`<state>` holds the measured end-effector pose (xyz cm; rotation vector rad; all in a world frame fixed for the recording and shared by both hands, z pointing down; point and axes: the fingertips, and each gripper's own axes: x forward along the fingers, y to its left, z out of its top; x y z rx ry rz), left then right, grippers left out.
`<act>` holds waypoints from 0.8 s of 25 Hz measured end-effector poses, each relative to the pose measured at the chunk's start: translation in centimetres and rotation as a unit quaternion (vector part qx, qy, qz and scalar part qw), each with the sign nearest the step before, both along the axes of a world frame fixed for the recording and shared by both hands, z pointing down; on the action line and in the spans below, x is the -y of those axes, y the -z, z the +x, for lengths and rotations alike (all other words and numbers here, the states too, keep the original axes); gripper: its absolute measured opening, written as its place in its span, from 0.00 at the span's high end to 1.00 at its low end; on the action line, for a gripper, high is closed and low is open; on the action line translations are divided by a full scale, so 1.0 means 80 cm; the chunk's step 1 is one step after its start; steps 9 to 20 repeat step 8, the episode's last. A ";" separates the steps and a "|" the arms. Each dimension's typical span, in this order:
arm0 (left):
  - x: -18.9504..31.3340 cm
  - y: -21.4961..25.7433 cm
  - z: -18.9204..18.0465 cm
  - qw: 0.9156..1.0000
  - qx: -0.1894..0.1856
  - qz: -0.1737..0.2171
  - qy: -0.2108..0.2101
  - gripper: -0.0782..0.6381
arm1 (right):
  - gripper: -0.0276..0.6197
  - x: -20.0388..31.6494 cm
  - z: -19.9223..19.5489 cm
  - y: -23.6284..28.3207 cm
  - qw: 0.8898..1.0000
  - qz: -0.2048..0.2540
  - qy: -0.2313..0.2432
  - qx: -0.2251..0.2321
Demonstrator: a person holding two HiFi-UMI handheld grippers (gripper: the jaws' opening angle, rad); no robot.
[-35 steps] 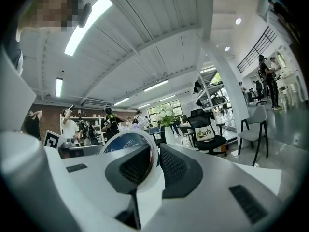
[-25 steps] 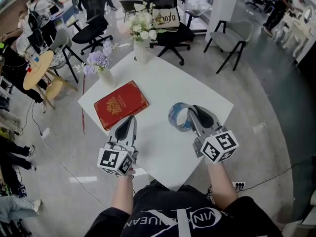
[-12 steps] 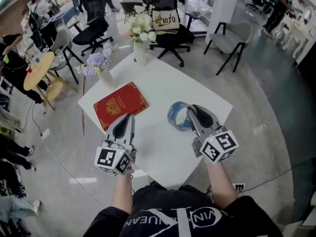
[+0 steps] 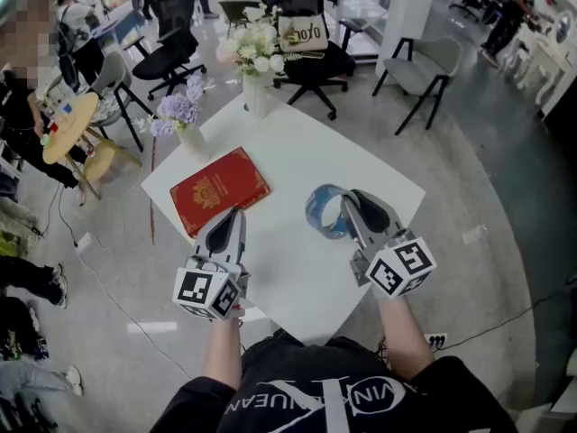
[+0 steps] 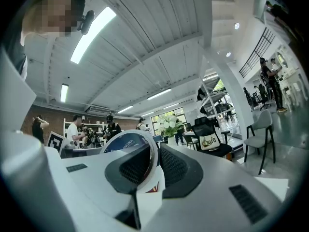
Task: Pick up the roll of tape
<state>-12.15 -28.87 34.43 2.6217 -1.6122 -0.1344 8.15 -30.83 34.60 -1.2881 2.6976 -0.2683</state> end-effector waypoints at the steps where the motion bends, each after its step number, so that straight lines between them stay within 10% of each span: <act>1: 0.000 0.000 0.000 1.000 0.001 -0.001 0.000 0.89 | 0.84 0.000 -0.001 0.000 1.000 0.000 0.001 0.000; 20: 0.001 -0.007 -0.001 1.000 0.007 -0.004 0.001 0.89 | 0.84 0.002 -0.004 -0.009 1.000 -0.006 0.005 -0.004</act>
